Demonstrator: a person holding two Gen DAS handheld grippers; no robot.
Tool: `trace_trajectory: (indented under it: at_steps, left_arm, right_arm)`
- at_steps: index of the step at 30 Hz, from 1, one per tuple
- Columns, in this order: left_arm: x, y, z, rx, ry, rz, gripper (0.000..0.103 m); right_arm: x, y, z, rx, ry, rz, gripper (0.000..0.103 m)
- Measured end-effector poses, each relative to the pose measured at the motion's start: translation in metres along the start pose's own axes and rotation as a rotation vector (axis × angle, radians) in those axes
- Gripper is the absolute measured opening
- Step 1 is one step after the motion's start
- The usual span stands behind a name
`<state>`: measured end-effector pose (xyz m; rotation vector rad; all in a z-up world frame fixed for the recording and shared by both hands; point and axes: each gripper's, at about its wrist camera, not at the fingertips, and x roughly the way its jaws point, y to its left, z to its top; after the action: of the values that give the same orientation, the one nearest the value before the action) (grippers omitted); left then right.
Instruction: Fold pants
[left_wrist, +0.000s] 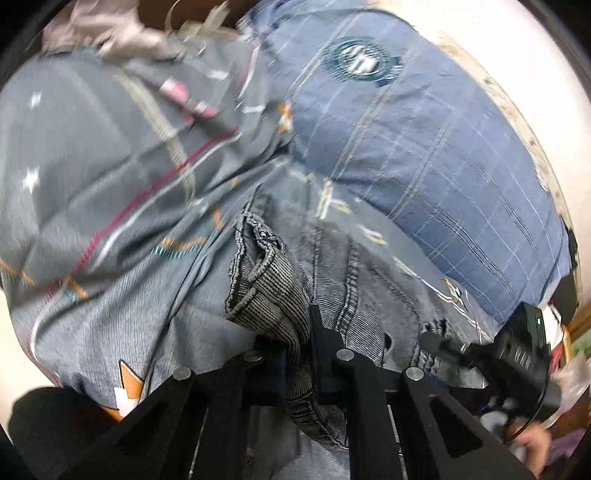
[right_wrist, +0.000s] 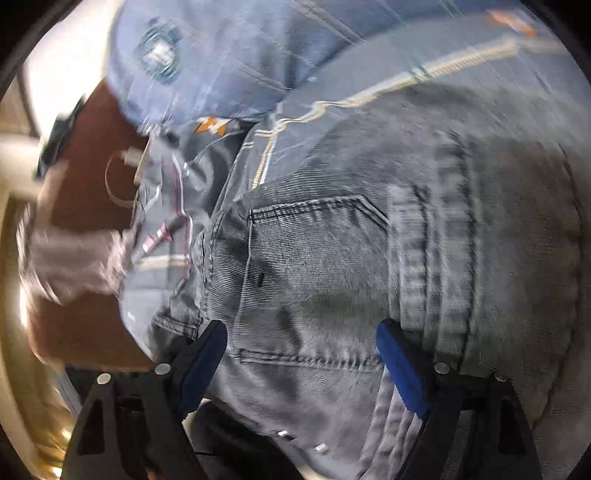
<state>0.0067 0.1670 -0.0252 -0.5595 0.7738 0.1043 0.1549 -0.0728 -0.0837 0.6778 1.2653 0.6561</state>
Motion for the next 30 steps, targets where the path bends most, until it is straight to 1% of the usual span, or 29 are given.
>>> trace_trajectory:
  at_steps: [1, 2, 3, 4, 5, 6, 7, 8, 9, 10, 12, 14, 17, 19, 20, 21, 22, 23, 24, 25, 26, 27, 28, 29, 30]
  left_arm:
    - [-0.003, -0.005, 0.000, 0.021, -0.012, 0.004, 0.009]
    - [-0.004, -0.009, 0.000, 0.035, -0.019, 0.006, 0.009]
    - [-0.005, -0.013, 0.001, 0.042, -0.023, 0.008, 0.009]
    - [-0.005, -0.015, 0.002, 0.046, -0.025, 0.011, 0.009]
    - [-0.006, -0.019, 0.003, 0.048, -0.025, 0.011, 0.009]
    - [-0.008, -0.022, 0.003, 0.057, -0.025, 0.013, 0.009]
    - [-0.011, -0.027, 0.004, 0.074, -0.035, 0.021, 0.009]
    - [-0.014, -0.030, 0.005, 0.089, -0.040, 0.022, 0.009]
    - [-0.016, -0.037, 0.007, 0.101, -0.043, 0.023, 0.009]
    - [-0.018, -0.043, 0.009, 0.114, -0.049, 0.021, 0.009]
    - [-0.025, -0.063, 0.010, 0.171, -0.081, 0.025, 0.009]
    - [-0.030, -0.086, 0.006, 0.229, -0.103, 0.015, 0.009]
    - [-0.039, -0.127, -0.006, 0.343, -0.147, -0.002, 0.008]
    - [-0.047, -0.168, -0.028, 0.480, -0.189, -0.029, 0.008]
    - [-0.048, -0.181, -0.036, 0.525, -0.200, -0.036, 0.008]
    - [-0.050, -0.205, -0.052, 0.605, -0.212, -0.059, 0.008]
    - [-0.051, -0.221, -0.065, 0.665, -0.217, -0.077, 0.008]
    - [-0.050, -0.232, -0.075, 0.709, -0.219, -0.090, 0.008]
    - [-0.048, -0.252, -0.094, 0.791, -0.211, -0.117, 0.008]
    - [-0.045, -0.261, -0.105, 0.832, -0.199, -0.133, 0.008]
    - [-0.038, -0.276, -0.125, 0.902, -0.168, -0.158, 0.008]
    - [-0.030, -0.285, -0.137, 0.939, -0.135, -0.168, 0.008]
    - [-0.010, -0.294, -0.154, 0.990, -0.055, -0.170, 0.008]
    - [0.005, -0.299, -0.164, 1.016, 0.014, -0.171, 0.012]
    - [0.039, -0.302, -0.181, 1.044, 0.168, -0.171, 0.012]
  right_arm:
    - [-0.010, 0.001, 0.001, 0.013, -0.011, 0.043, 0.085]
    - [-0.015, 0.004, 0.001, -0.001, -0.027, 0.064, 0.085]
    - [-0.015, 0.005, 0.003, -0.019, -0.039, 0.055, 0.085]
    - [-0.008, 0.000, 0.005, -0.014, -0.027, 0.027, 0.085]
    - [0.010, -0.014, 0.006, 0.011, 0.019, 0.005, 0.085]
    - [0.008, -0.015, 0.006, -0.004, 0.004, 0.028, 0.085]
    - [0.002, -0.014, 0.006, 0.012, 0.010, 0.044, 0.085]
    - [-0.009, -0.014, 0.007, 0.049, 0.003, 0.078, 0.085]
    - [-0.021, -0.013, 0.006, 0.055, -0.024, 0.130, 0.085]
    - [-0.042, -0.013, 0.004, 0.024, -0.072, 0.158, 0.085]
    - [-0.075, -0.022, -0.002, 0.003, -0.145, 0.158, 0.085]
    - [-0.111, -0.044, -0.011, 0.013, -0.212, 0.165, 0.085]
    - [-0.156, -0.084, -0.024, 0.048, -0.312, 0.121, 0.085]
    - [-0.175, -0.112, -0.031, 0.093, -0.367, 0.130, 0.085]
    - [-0.184, -0.126, -0.035, 0.119, -0.390, 0.138, 0.085]
    - [-0.189, -0.136, -0.040, 0.141, -0.405, 0.145, 0.085]
    - [-0.193, -0.149, -0.043, 0.172, -0.419, 0.151, 0.085]
    - [-0.199, -0.161, -0.044, 0.201, -0.430, 0.158, 0.085]
    - [-0.203, -0.169, -0.046, 0.218, -0.441, 0.169, 0.085]
    - [-0.211, -0.177, -0.048, 0.226, -0.456, 0.180, 0.085]
    - [-0.216, -0.180, -0.049, 0.228, -0.468, 0.184, 0.085]
    - [-0.220, -0.183, -0.050, 0.229, -0.479, 0.186, 0.085]
    - [-0.224, -0.187, -0.051, 0.234, -0.490, 0.186, 0.085]
    - [-0.224, -0.191, -0.051, 0.244, -0.498, 0.183, 0.085]
    - [-0.225, -0.196, -0.052, 0.262, -0.502, 0.177, 0.085]
